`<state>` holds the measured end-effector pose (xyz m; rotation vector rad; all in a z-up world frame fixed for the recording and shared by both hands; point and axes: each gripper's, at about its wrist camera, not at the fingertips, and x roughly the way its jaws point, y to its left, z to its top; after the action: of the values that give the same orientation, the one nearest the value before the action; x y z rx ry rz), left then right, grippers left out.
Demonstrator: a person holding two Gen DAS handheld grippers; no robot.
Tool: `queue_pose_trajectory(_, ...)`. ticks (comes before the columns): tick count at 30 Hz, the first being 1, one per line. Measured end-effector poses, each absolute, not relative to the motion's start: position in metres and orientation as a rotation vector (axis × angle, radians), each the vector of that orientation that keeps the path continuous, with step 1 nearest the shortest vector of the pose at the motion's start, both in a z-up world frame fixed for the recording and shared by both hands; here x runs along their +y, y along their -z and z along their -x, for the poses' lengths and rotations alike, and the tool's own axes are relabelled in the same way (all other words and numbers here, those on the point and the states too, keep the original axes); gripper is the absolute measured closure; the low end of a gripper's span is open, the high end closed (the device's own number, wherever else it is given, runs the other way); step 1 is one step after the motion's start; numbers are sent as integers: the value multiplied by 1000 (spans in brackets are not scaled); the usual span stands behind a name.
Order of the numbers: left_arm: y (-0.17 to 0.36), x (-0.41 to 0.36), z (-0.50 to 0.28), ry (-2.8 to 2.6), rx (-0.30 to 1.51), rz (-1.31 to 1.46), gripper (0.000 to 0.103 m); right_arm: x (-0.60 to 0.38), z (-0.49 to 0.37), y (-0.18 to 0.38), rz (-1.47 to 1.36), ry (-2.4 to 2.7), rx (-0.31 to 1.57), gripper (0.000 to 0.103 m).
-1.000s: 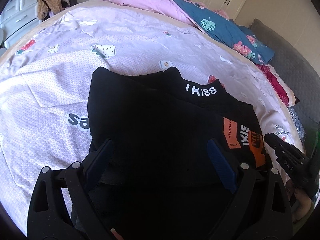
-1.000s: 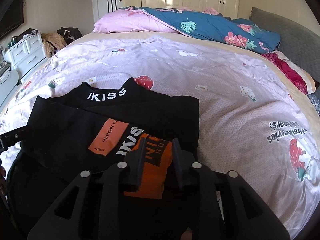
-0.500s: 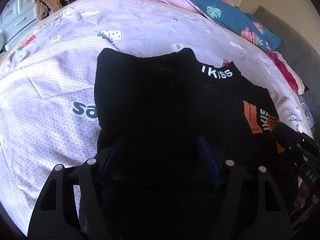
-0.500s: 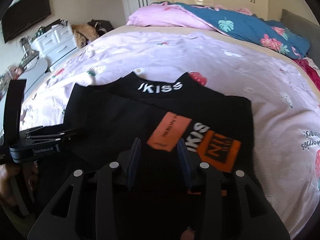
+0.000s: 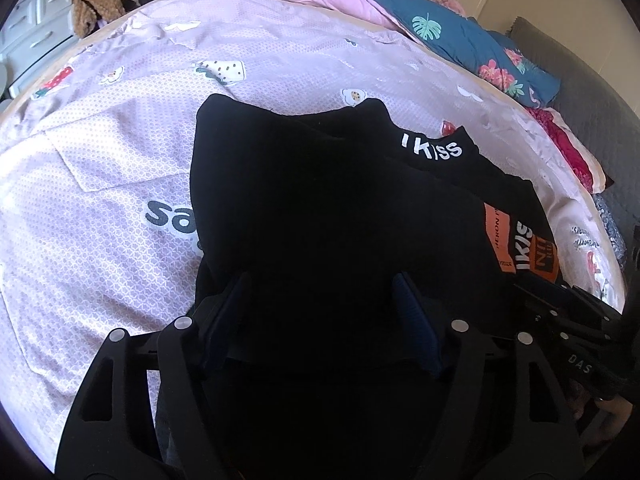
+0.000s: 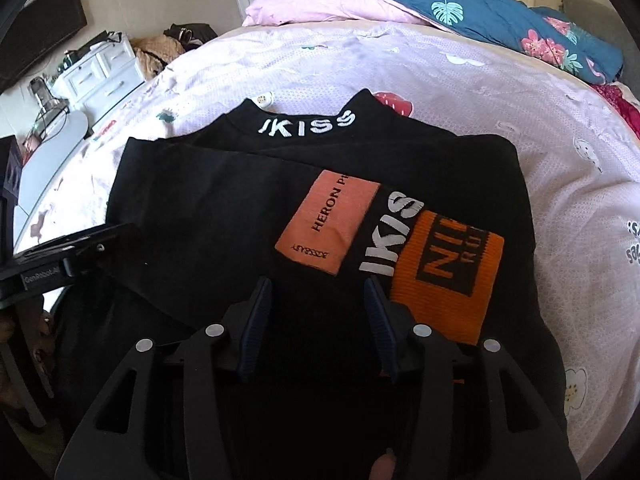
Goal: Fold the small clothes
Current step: 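Press the folded sleeves flat with the right tool while the left tool holds the shirt side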
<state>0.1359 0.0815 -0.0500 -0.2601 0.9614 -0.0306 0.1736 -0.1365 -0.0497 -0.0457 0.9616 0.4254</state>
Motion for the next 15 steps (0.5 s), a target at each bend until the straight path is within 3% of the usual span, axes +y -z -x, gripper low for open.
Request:
queue_pose_trajectory(4,49,81,-135,33,958,263,38,-139,-167,39,32,-431,927,48)
queue_pose_trajectory(7,48,82,-133,35,956,267,38,-145,-164,33,15,-406,907,31)
queue_pose_trajectory(9,47,82,-133,34,955,270,38,-149,-164,30,1,-400,900,29)
queue_pose_trajectory(13,45,82,-131,36,953,278,37,-154,-163,23,-8,-371,875,9)
queue_pose_trajectory(15,43,82,-130,37,952,281,37,-156,-162,20,-14,-363,867,6)
